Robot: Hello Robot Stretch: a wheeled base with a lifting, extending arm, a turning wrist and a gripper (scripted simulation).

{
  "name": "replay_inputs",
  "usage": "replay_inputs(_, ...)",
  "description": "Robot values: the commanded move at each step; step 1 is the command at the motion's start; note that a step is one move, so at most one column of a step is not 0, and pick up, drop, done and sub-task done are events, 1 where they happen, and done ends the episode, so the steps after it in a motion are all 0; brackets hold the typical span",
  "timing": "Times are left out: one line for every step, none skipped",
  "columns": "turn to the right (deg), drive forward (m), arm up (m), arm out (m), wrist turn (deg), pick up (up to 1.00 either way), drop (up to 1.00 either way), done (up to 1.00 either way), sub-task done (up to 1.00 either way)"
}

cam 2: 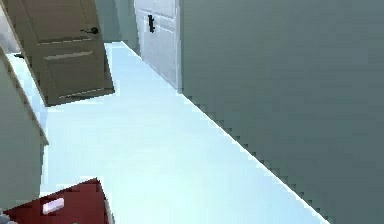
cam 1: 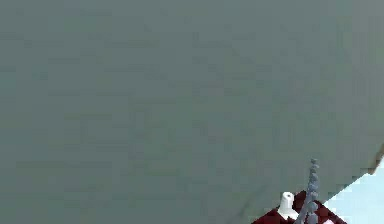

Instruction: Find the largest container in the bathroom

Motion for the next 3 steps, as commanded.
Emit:
replay_inputs(45.0, 0.0, 0.0, 0.0, 0.0, 0.0, 0.0, 0.0, 0.0)
replay_inputs(45.0, 0.0, 0.0, 0.0, 0.0, 0.0, 0.0, 0.0, 0.0)
replay_inputs(18.0, 0.0, 0.0, 0.0, 0.0, 0.0, 0.0, 0.0, 0.0)
